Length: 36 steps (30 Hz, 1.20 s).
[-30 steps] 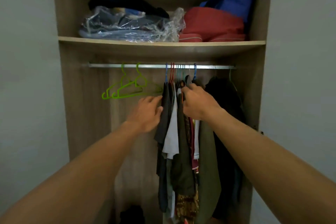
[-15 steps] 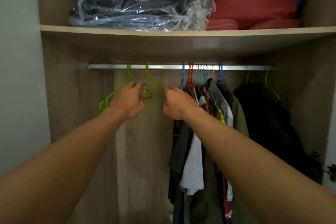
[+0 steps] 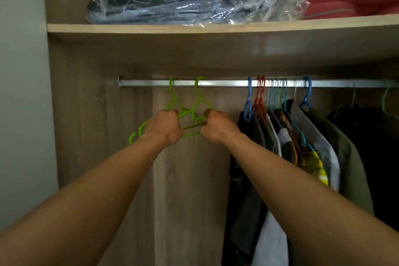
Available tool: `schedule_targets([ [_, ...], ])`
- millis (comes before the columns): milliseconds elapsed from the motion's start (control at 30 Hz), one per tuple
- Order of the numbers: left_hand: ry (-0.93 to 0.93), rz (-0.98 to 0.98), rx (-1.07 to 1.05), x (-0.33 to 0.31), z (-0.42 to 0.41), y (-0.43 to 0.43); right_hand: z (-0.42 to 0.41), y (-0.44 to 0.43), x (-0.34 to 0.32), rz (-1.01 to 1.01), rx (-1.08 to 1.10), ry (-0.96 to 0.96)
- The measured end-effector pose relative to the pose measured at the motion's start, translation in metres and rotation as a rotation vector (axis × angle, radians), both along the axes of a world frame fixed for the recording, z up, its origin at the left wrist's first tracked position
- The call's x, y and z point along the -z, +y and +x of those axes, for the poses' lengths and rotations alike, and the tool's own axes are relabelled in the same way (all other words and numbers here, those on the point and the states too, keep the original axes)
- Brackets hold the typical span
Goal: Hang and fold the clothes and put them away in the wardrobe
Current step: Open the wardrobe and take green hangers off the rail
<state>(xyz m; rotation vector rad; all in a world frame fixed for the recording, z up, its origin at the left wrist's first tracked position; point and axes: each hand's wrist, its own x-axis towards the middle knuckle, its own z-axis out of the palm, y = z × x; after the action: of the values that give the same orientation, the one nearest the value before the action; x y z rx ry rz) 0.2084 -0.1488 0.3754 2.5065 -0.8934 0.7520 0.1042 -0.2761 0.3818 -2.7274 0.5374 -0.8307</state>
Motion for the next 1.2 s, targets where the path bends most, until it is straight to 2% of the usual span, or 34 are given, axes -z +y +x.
schedule_targets([
  [133,0.116,-0.012,0.006,-0.004,0.003,-0.008,0.021,0.000,-0.005,0.126,0.043,-0.025],
  [300,0.352,-0.060,0.206,-0.010,-0.010,-0.022,0.031,0.001,-0.010,0.311,0.052,-0.093],
  [400,0.538,-0.187,0.340,-0.013,-0.006,-0.035,0.025,-0.001,-0.015,0.391,0.062,-0.119],
  [500,0.650,-0.292,0.375,-0.017,0.001,-0.046,0.015,-0.007,-0.020,0.436,0.096,-0.138],
  [567,0.653,-0.374,0.356,-0.019,0.003,-0.050,0.009,-0.012,-0.023,0.424,0.112,-0.154],
  [700,0.543,-0.524,0.256,-0.023,0.016,-0.065,0.005,-0.022,-0.025,0.421,0.070,-0.128],
  [767,0.620,-0.590,0.322,-0.023,0.028,-0.077,0.002,-0.023,-0.025,0.430,0.055,-0.125],
  [867,0.745,-0.684,0.469,-0.027,0.027,-0.089,-0.006,-0.023,-0.028,0.314,0.093,-0.133],
  [1033,0.823,-0.785,0.639,-0.037,0.005,-0.099,-0.020,-0.022,-0.031,0.224,0.115,-0.168],
  [1200,0.833,-0.813,0.694,-0.044,-0.012,-0.103,-0.035,-0.010,-0.035,0.179,0.147,-0.204],
])
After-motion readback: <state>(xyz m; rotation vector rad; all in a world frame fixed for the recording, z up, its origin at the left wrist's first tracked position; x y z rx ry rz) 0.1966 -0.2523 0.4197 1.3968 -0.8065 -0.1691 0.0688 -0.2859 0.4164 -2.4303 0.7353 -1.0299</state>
